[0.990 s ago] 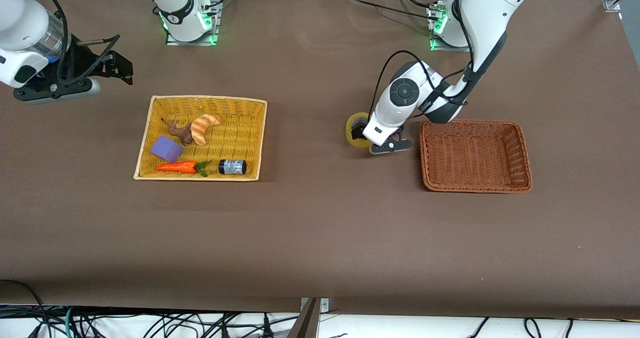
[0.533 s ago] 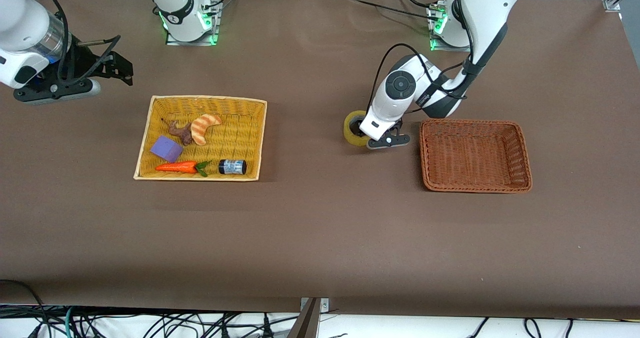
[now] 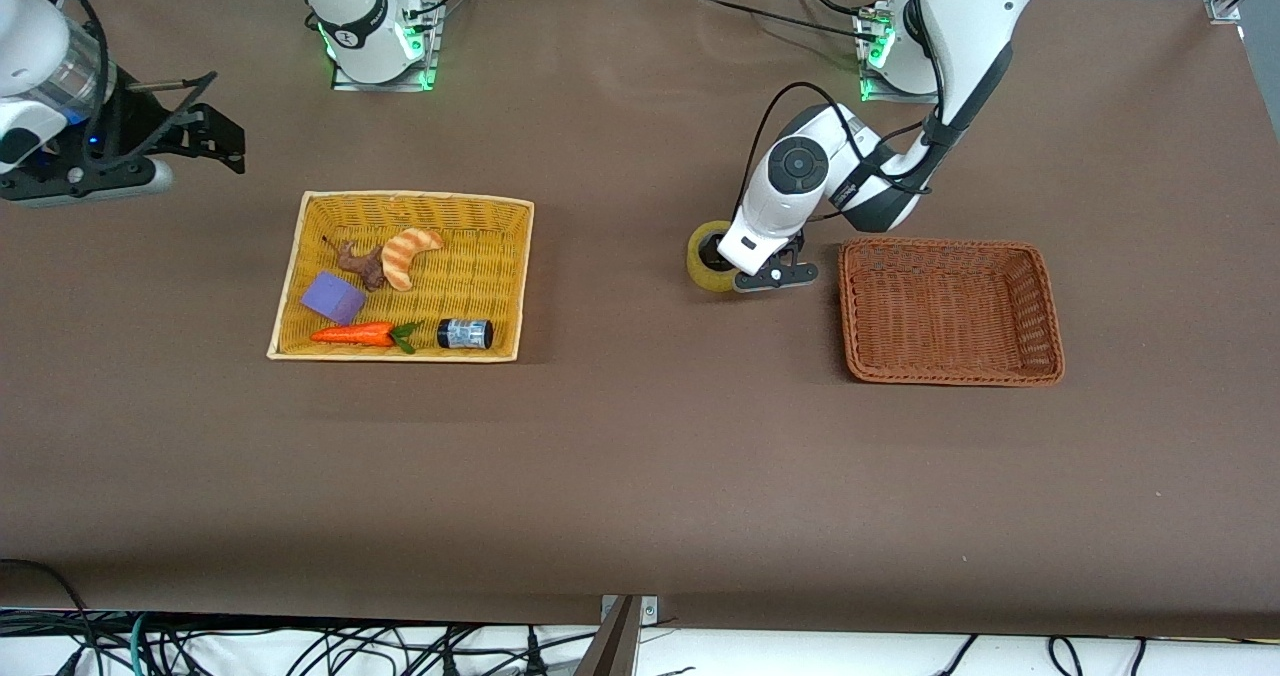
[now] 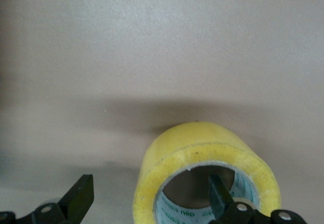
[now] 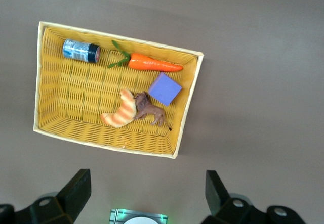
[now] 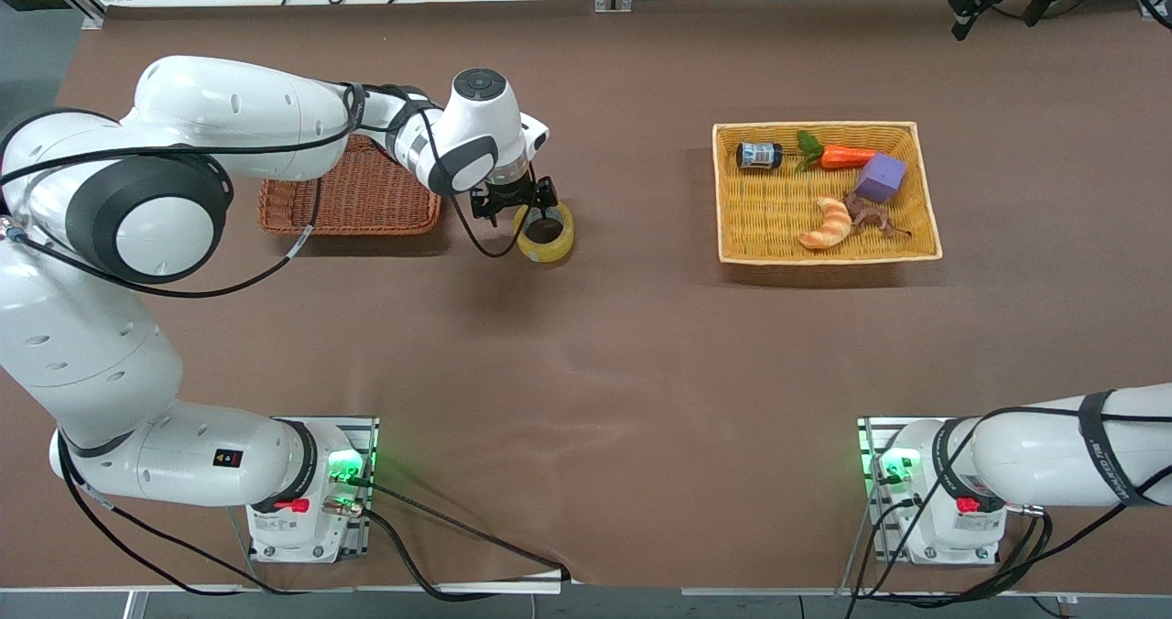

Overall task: Transfer tape with both arms
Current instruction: 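Grasp the tape roll with the left gripper while the right gripper withdraws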

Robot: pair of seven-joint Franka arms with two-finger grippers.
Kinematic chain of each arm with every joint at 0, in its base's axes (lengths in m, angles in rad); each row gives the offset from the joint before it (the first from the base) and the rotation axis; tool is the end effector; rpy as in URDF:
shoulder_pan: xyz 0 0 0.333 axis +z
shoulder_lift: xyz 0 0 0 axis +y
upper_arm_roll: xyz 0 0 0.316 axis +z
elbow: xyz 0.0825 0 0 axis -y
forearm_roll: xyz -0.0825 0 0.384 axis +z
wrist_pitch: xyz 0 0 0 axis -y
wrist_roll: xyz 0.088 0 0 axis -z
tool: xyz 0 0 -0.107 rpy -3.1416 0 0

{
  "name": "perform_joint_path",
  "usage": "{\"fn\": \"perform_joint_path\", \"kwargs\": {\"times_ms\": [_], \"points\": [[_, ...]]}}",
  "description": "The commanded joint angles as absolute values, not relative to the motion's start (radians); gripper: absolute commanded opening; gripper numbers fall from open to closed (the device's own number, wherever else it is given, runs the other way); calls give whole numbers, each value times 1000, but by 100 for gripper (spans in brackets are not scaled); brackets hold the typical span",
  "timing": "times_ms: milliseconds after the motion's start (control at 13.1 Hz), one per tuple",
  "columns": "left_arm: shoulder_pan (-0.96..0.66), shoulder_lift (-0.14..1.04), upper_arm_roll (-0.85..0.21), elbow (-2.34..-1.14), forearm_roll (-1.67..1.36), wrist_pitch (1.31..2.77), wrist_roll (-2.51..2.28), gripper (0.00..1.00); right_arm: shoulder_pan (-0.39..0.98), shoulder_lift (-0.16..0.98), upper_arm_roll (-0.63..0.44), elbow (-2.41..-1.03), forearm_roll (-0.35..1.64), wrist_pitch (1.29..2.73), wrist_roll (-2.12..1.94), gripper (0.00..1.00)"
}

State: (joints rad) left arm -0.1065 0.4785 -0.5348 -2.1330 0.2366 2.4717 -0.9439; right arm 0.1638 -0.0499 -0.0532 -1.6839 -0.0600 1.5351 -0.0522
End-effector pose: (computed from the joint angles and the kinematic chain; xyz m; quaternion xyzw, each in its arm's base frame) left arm 0.4517 -0.3409 0.2045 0.9955 0.0766 -0.0541 0.0148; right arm 0.5297 0.0515 0.5958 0.9950 0.0817 -0.0486 0.0301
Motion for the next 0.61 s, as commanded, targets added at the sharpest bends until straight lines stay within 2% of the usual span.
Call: {"fn": "perform_joint_path", "kwargs": {"times_ms": [0,305,381,457,533], "points": [[-94,449,-557,-2178,270,2479,-973,100,155,-43,-51,-1652,-63,1511,-57,100],[-95,480,-555,-2178,290,2516,-973,99,155,-43,-49,-1652,-58,1516,-51,100],[-95,486,-552,-2177,290,2523,-973,90,155,-44,-49,-1652,-58,1519,-51,100],[-94,495,-549,-2169,296,2523,-973,76,155,-43,-49,-1652,-58,1520,-51,100],[-94,508,-543,-2164,316,2525,-973,67,159,-43,-48,-1652,-58,1520,-51,100]]}}
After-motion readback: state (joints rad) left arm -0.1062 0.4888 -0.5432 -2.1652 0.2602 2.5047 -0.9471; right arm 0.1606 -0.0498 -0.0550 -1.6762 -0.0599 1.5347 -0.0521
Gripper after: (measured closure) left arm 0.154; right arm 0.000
